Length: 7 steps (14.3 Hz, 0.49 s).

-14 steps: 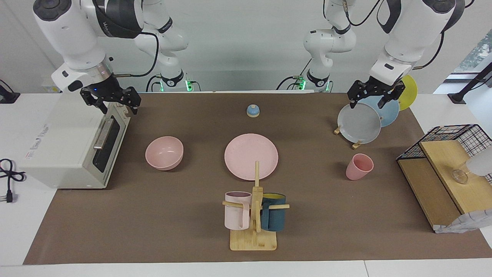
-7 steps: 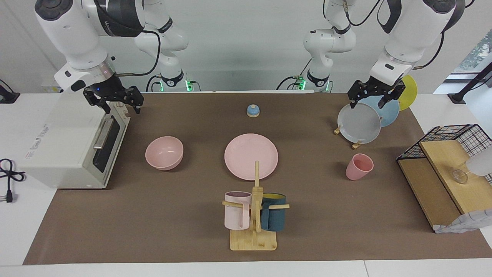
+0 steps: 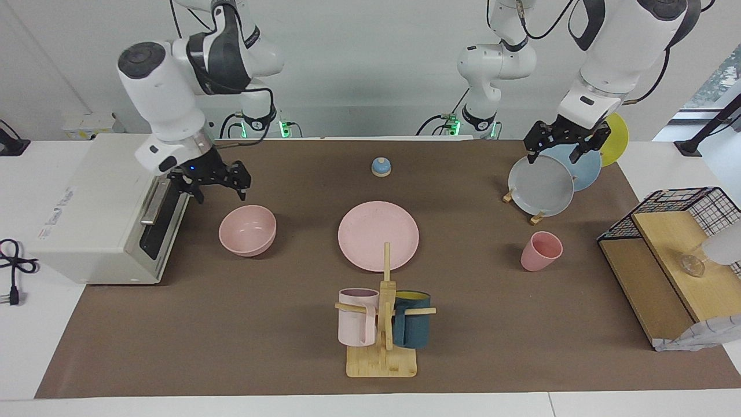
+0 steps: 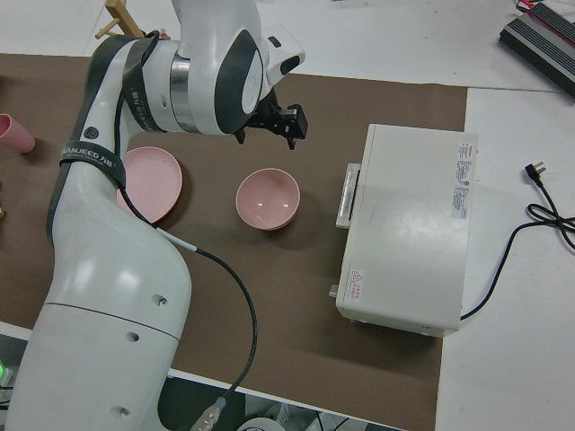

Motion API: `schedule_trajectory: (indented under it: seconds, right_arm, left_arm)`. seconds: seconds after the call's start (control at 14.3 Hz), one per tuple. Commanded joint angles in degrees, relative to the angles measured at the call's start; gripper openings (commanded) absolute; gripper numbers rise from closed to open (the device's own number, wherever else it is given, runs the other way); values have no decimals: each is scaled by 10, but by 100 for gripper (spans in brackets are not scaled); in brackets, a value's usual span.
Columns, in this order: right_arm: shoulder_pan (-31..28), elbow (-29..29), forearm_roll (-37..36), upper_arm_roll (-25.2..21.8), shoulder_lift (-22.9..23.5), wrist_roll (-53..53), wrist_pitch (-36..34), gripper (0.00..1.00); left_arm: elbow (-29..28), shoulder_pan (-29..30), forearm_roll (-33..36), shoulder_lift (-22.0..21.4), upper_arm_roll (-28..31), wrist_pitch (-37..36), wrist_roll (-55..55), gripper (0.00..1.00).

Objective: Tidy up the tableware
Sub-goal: 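Grasp the pink bowl rim with the right gripper and lift it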

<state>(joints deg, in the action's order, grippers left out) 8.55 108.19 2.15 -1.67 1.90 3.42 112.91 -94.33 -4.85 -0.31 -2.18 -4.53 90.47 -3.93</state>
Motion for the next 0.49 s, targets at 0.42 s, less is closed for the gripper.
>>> schedule_trajectory:
  seconds: [0.42]
  right_arm:
    - [65,101,5,2,44,40,145,100]
  left_arm:
    - [-43,0,-6,7,-3,71,-42,100]
